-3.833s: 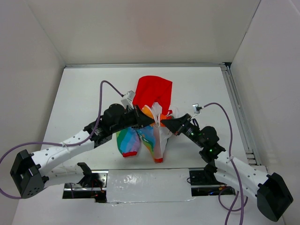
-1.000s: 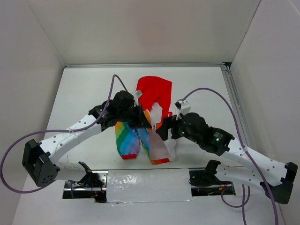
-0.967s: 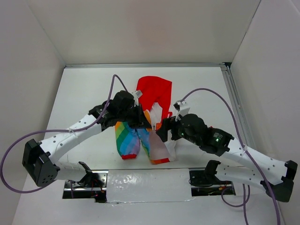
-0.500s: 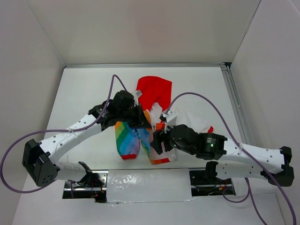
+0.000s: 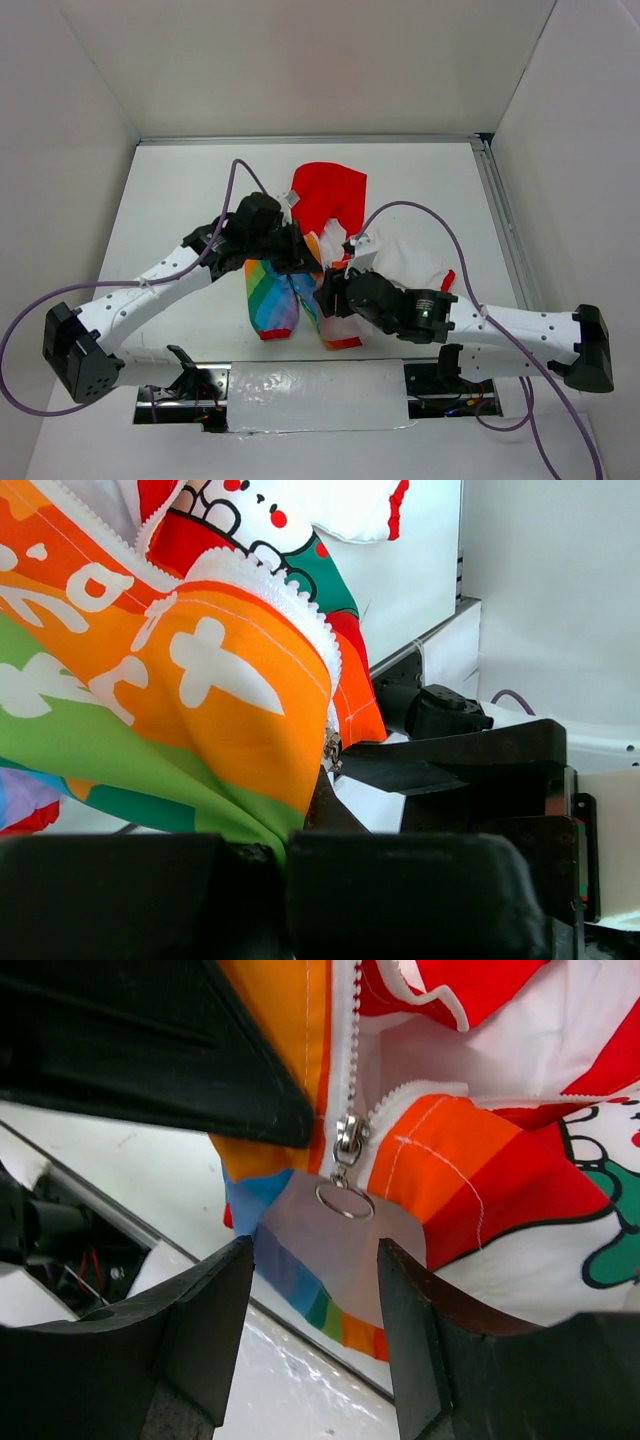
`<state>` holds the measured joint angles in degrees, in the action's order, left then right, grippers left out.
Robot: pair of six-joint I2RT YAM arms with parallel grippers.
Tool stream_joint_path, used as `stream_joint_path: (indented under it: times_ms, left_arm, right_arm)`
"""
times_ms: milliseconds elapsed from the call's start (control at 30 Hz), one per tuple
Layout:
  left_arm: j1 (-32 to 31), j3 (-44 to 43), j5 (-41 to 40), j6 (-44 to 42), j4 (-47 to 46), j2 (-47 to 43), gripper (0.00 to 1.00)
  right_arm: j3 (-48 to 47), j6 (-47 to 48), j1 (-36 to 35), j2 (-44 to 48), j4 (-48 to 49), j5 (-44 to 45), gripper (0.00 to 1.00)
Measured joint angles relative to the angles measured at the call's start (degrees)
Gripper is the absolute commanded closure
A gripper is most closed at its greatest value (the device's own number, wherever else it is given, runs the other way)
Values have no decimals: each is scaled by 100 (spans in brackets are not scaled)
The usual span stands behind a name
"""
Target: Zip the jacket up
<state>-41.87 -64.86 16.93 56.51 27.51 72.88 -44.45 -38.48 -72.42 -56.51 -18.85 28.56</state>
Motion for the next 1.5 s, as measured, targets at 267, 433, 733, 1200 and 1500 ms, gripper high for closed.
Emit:
stream_joint_path:
  times_ms: [267,433,733,1200,1500]
  left_arm:
    - [-2,90,50,72,-7,-48,100]
    - [-2,90,50,72,-9,-81,100]
    - [-2,195,50,70,-98,-101,100]
    - [0,251,28,70,-94,-118,100]
    - [-9,251,-31,72,-105,-153,100]
  right_arm:
    - [133,-431,50,-168,387,560,40]
    - [540,-354,348,98,907,389,40]
    - [1405,26,1014,763,2138,-957,47]
    - [1565,13,1421,1016,2658,-2142,78]
    - [1482,-289,1423,957,2494,-2312,100]
